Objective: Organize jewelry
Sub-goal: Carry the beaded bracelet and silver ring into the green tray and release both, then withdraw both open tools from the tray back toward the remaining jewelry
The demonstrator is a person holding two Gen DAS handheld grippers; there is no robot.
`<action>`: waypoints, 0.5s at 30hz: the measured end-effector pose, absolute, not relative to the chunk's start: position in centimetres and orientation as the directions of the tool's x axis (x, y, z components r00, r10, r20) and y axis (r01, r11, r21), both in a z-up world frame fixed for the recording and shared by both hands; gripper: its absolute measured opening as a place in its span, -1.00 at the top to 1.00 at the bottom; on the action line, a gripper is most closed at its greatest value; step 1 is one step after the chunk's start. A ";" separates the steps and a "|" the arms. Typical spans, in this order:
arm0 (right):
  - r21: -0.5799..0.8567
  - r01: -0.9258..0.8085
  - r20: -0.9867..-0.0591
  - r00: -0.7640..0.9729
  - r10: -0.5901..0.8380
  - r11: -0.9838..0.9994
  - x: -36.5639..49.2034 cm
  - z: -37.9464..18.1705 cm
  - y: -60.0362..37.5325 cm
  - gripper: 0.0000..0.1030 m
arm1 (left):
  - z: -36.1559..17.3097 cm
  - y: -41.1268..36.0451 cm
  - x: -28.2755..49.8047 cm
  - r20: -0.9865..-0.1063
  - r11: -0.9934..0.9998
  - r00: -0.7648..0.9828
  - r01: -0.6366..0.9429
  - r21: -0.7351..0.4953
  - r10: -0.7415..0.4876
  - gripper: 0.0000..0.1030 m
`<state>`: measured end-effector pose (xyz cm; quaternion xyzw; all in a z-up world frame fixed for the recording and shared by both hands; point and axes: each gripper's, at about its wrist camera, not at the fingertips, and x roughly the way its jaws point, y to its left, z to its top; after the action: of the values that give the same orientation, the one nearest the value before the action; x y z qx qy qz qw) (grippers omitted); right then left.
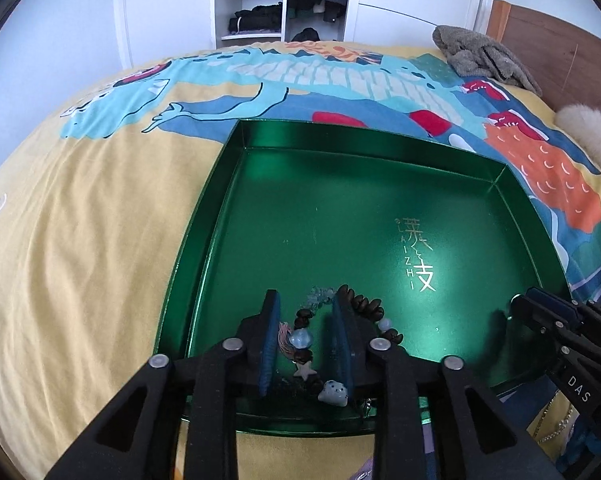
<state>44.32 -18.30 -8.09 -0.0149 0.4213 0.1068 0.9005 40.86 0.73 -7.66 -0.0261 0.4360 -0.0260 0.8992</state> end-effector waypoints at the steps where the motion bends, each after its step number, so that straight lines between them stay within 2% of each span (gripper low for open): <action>1: 0.064 -0.205 -0.762 0.622 0.181 0.977 44.2 -7.9 -18.3 0.51 | -7.3 0.8 40.8 -0.778 0.997 0.625 0.021 -0.071 -0.069 0.16; 2: 0.061 -0.206 -0.760 0.625 0.179 0.977 44.1 -7.6 -18.3 0.37 | -6.8 0.9 40.5 -0.773 0.997 0.632 0.018 -0.069 -0.065 0.12; 4: 0.059 -0.206 -0.750 0.637 0.179 0.977 43.6 -6.6 -18.4 0.23 | -5.9 1.0 39.9 -0.765 0.998 0.642 0.019 -0.063 -0.060 0.12; 15: 0.052 -0.231 -0.666 0.717 0.207 0.971 37.4 1.8 -17.3 0.13 | 1.4 2.8 32.4 -0.686 0.998 0.726 0.004 -0.062 -0.046 0.11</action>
<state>37.43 -17.33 1.84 -0.0174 0.3573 0.1182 0.9263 32.39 2.85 1.42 -0.0282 0.3698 -0.0136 0.9286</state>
